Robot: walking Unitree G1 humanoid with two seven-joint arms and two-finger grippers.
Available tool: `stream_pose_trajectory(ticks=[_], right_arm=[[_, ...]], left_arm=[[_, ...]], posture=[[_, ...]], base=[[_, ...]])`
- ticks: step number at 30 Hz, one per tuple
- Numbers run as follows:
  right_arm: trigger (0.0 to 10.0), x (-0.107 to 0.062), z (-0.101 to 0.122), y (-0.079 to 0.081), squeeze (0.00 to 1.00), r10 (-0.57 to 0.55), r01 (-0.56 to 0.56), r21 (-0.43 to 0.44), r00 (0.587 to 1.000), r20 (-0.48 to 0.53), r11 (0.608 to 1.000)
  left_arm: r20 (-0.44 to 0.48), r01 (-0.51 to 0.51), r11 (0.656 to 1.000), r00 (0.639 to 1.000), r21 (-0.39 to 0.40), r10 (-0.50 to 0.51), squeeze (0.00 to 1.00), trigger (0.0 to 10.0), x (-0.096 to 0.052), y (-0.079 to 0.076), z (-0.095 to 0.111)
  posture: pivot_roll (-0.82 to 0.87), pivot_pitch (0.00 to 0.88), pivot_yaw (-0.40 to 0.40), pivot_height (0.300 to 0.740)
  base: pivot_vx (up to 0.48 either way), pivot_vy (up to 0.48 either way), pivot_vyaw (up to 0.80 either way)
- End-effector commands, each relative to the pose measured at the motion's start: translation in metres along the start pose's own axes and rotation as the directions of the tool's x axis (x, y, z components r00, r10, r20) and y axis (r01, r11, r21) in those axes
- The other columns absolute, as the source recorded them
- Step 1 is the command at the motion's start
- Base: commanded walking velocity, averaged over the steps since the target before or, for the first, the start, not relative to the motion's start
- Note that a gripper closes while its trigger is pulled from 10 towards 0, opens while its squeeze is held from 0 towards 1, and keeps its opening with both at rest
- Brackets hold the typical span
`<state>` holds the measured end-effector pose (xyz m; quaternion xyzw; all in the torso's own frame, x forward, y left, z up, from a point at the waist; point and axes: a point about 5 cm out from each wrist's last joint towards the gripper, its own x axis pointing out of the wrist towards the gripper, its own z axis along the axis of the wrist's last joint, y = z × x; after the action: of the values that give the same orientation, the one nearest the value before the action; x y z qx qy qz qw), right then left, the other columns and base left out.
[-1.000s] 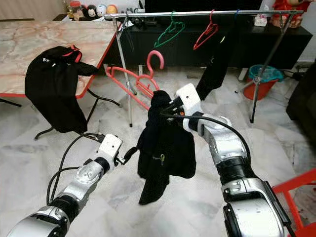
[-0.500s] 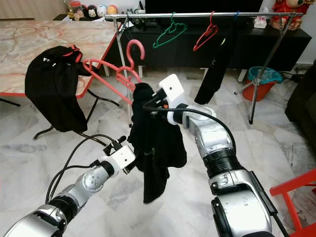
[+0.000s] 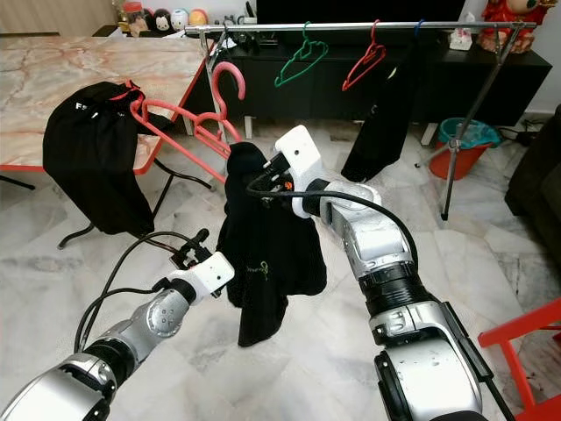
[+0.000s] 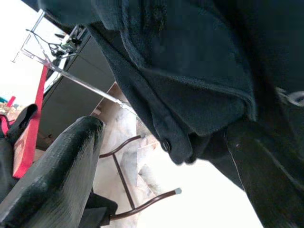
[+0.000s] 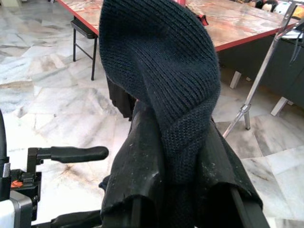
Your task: Hang hanger
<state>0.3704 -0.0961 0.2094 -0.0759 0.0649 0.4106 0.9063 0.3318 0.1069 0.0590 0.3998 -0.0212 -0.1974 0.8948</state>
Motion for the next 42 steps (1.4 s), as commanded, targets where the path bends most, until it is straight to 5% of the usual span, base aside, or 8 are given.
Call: stream_pose_trajectory(ticks=[1, 10, 13, 32, 33, 36, 39, 42], right_arm=[[0.0, 0.000, 0.021, 0.004, 0.00, 0.021, -0.018, -0.049, 0.998, 0.056, 0.999], [0.0, 0.001, 0.021, 0.007, 0.00, 0.035, -0.032, -0.059, 0.998, 0.056, 0.998], [0.0, 0.001, 0.022, 0.007, 0.00, 0.036, -0.032, -0.060, 0.998, 0.057, 0.998], [0.0, 0.000, 0.030, 0.013, 0.00, 0.073, -0.066, -0.085, 0.995, 0.075, 0.994], [0.0, 0.000, 0.030, 0.014, 0.00, 0.076, -0.069, -0.086, 0.994, 0.075, 0.994], [0.0, 0.000, 0.030, 0.015, 0.00, 0.080, -0.073, -0.090, 0.994, 0.075, 0.993], [0.0, 0.000, 0.030, 0.015, 0.00, 0.085, -0.078, -0.094, 0.994, 0.075, 0.993], [0.0, 0.000, 0.031, 0.017, 0.00, 0.092, -0.085, -0.095, 0.993, 0.077, 0.992]], left_arm=[[0.001, 0.005, 1.000, 1.000, 0.027, -0.005, 0.00, 10.0, 0.000, 0.000, -0.001], [0.014, -0.040, 0.999, 0.999, 0.017, 0.039, 0.00, 9.2, 0.000, 0.000, 0.002], [0.013, -0.042, 0.999, 0.999, 0.012, 0.042, 0.00, 0.0, 0.001, 0.001, 0.002], [0.009, -0.021, 0.999, 1.000, -0.035, 0.021, 0.00, 0.2, -0.001, -0.005, 0.001], [0.005, -0.028, 0.999, 1.000, -0.037, 0.028, 0.00, 4.5, -0.001, -0.004, 0.001], [0.000, -0.037, 0.999, 0.999, -0.036, 0.037, 0.00, 5.1, -0.001, -0.003, 0.000], [-0.003, -0.042, 0.998, 0.999, -0.038, 0.042, 0.00, 4.4, -0.001, -0.002, 0.000], [-0.006, -0.046, 0.998, 0.999, -0.050, 0.045, 0.00, 0.0, -0.001, -0.001, -0.001]], posture=[[-0.26, 0.011, -0.008, 0.740], [-0.26, 0.012, -0.009, 0.740], [-0.26, 0.012, -0.009, 0.740], [-0.27, 0.013, -0.012, 0.740], [-0.27, 0.012, -0.012, 0.740], [-0.27, 0.012, -0.012, 0.740], [-0.27, 0.012, -0.012, 0.740], [-0.27, 0.012, -0.012, 0.740]], base=[[0.000, 0.000, 0.00], [0.000, 0.000, 0.00], [0.000, 0.000, 0.00], [0.000, 0.000, 0.00], [0.000, 0.000, 0.00], [0.000, 0.000, 0.00], [0.000, 0.000, 0.00], [0.000, 0.000, 0.00]])
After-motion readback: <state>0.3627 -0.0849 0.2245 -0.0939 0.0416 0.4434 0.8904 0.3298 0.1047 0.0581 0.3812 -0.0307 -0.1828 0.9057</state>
